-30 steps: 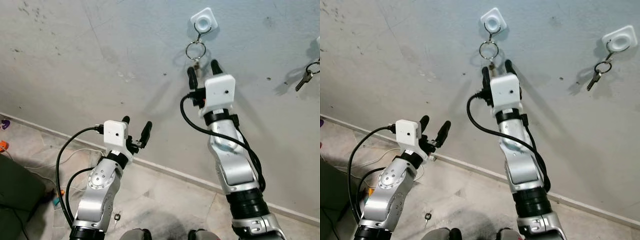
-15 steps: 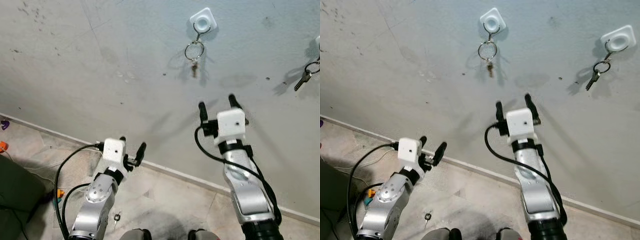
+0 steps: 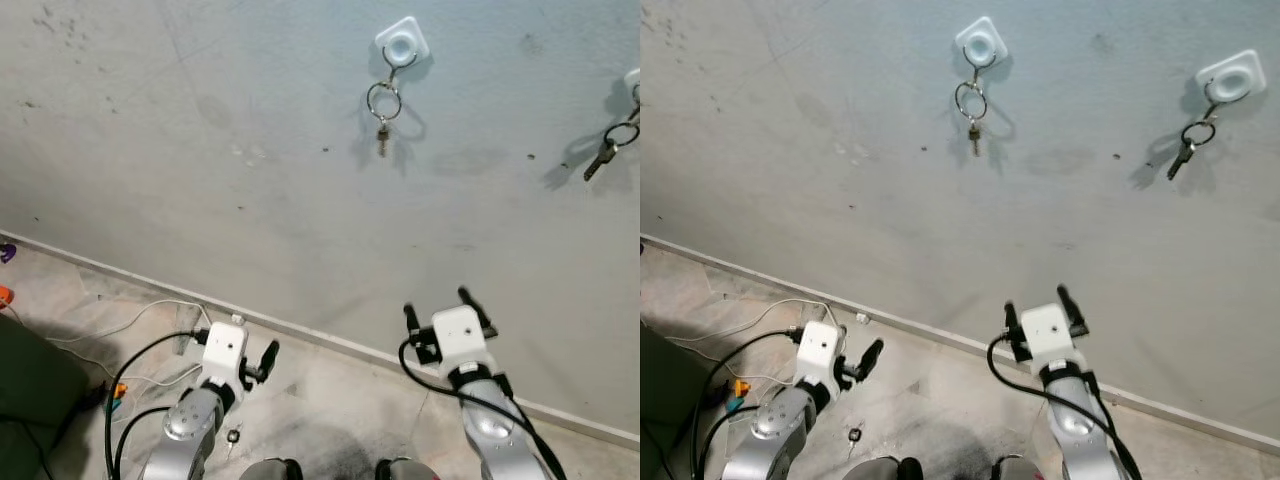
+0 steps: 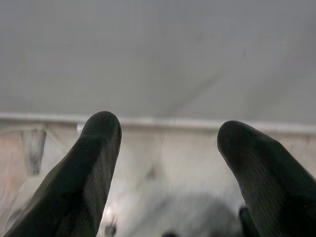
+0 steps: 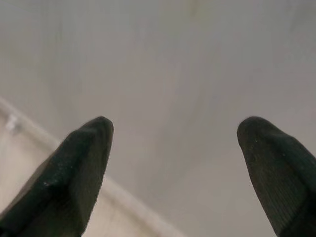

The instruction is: Hang keys on a hook

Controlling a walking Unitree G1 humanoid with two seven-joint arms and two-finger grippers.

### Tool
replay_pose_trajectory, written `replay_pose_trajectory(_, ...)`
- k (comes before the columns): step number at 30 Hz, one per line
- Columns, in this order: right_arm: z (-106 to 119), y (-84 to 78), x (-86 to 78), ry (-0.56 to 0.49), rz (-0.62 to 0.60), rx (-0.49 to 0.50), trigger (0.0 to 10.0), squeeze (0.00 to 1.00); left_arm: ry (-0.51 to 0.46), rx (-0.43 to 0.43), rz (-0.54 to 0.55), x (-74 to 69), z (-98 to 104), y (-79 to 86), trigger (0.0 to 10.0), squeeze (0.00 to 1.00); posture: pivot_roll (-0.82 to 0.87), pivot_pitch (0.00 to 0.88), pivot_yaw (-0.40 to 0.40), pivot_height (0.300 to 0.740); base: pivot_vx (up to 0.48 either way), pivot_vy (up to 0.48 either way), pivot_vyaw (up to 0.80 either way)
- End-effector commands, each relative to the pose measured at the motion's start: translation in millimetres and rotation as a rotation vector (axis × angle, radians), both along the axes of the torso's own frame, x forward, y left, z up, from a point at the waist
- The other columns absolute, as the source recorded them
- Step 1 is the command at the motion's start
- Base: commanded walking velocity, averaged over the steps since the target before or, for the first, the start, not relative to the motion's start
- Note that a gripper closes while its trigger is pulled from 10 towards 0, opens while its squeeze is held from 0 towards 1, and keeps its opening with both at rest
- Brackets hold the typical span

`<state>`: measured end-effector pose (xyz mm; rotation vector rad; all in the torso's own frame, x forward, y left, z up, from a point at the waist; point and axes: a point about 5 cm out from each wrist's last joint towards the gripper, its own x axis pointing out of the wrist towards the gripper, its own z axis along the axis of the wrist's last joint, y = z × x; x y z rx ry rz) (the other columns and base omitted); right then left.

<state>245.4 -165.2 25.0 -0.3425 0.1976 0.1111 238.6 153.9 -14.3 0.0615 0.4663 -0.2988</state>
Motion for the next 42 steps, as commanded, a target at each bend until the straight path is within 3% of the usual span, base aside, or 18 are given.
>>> replay_pose_trajectory(1, -24, -1.1, -9.5, 0.117, -0.007, 0.039, 10.0, 1.00, 0.081, 0.068, 0.019, -12.3, -18, 12.9, 10.0, 0.00, -0.01, 0.159, 0.086, 0.740, 0.000, 0.000, 0.00)
replay_pose_trajectory(2, -24, -1.1, -9.5, 0.117, -0.007, 0.039, 10.0, 1.00, 0.081, 0.068, 0.019, -12.3, -18, 12.9, 10.0, 0.00, -0.01, 0.159, 0.086, 0.740, 0.000, 0.000, 0.00)
replay_pose_trajectory(4, -52, -7.1, -21.5, 0.258, -0.040, 0.044, 10.0, 1.00, 0.132, 0.109, 0.016, -17.9, -29, 15.1, 10.0, 0.00, -0.01, 0.154, 0.075, 0.740, 0.000, 0.000, 0.00)
replay_pose_trajectory(8, -67, -21.6, -26.2, 0.359, -0.111, 0.050, 10.0, 1.00, 0.192, 0.138, 0.027, -23.2, -39, 16.0, 10.0, 0.00, -0.01, 0.149, 0.061, 0.740, 0.000, 0.000, 0.00)
replay_pose_trajectory(11, -83, -23.9, -38.8, 0.472, -0.038, -0.066, 10.0, 1.00, 0.239, 0.188, 0.003, -29.7, -48, 13.7, 10.0, 0.00, -0.02, 0.140, 0.054, 0.740, 0.000, 0.000, 0.00)
replay_pose_trajectory(12, -86, -24.5, -41.1, 0.489, -0.029, -0.085, 10.0, 0.90, 0.243, 0.197, -0.001, -30.6, -49, 13.5, 10.0, 0.00, -0.02, 0.139, 0.053, 0.740, 0.000, 0.000, 0.00)
replay_pose_trajectory(14, -92, -25.6, -47.1, 0.536, -0.003, -0.115, 10.0, 0.90, 0.269, 0.194, 0.010, -33.1, -52, 13.2, 10.0, 0.00, -0.01, 0.137, 0.049, 0.740, 0.000, 0.000, 0.00)
replay_pose_trajectory(15, -98, -28.6, -55.4, 0.596, 0.012, -0.149, 10.0, 0.30, 0.308, 0.203, 0.005, -38.7, -57, 13.0, 10.0, 0.00, -0.01, 0.131, 0.043, 0.740, 0.000, 0.000, 0.00)
replay_pose_trajectory(16, -101, -30.1, -59.4, 0.627, 0.018, -0.164, 10.0, 0.00, 0.327, 0.215, 0.002, -42.0, -59, 13.9, 10.0, 0.00, -0.01, 0.129, 0.040, 0.740, 0.000, 0.000, 0.00)
replay_pose_trajectory(19, -107, -34.5, -69.2, 0.706, 0.019, -0.187, 10.0, 0.00, 0.393, 0.224, 0.024, -51.2, -66, 18.7, 10.0, 0.00, -0.02, 0.125, 0.037, 0.740, 0.000, 0.000, 0.00)
replay_pose_trajectory(21, -110, -35.3, -72.1, 0.755, -0.004, -0.148, 10.0, 0.00, 0.451, 0.227, 0.047, -59.2, -70, 25.1, 10.0, 0.00, -0.03, 0.123, 0.030, 0.740, 0.000, 0.000, 0.00)
replay_pose_trajectory(26, -108, -30.2, -65.5, 0.753, -0.023, -0.076, 10.0, 0.00, 0.472, 0.256, 0.030, -63.3, -72, 27.9, 10.0, 0.00, -0.03, 0.119, 0.021, 0.740, 0.000, 0.000, 0.00)
replay_pose_trajectory(37, -109, -24.1, -66.2, 0.762, 0.023, -0.081, 10.0, 0.00, 0.475, 0.258, 0.031, -64.6, -73, 26.4, 10.0, 0.00, -0.03, 0.112, 0.012, 0.740, 0.000, 0.000, 0.00)
replay_pose_trajectory(38, -108, -23.7, -63.2, 0.766, 0.089, -0.143, 10.0, 0.00, 0.474, 0.227, 0.064, -64.8, -74, 20.7, 10.0, 0.00, -0.01, 0.092, -0.043, 0.740, 0.000, 0.000, 0.00)
replay_pose_trajectory(42, -106, -24.8, -58.5, 0.771, 0.109, -0.174, 10.0, 0.00, 0.474, 0.199, 0.092, -64.7, -74, 17.9, 10.0, 0.00, 0.00, 0.085, -0.047, 0.740, 0.000, 0.000, 0.00)
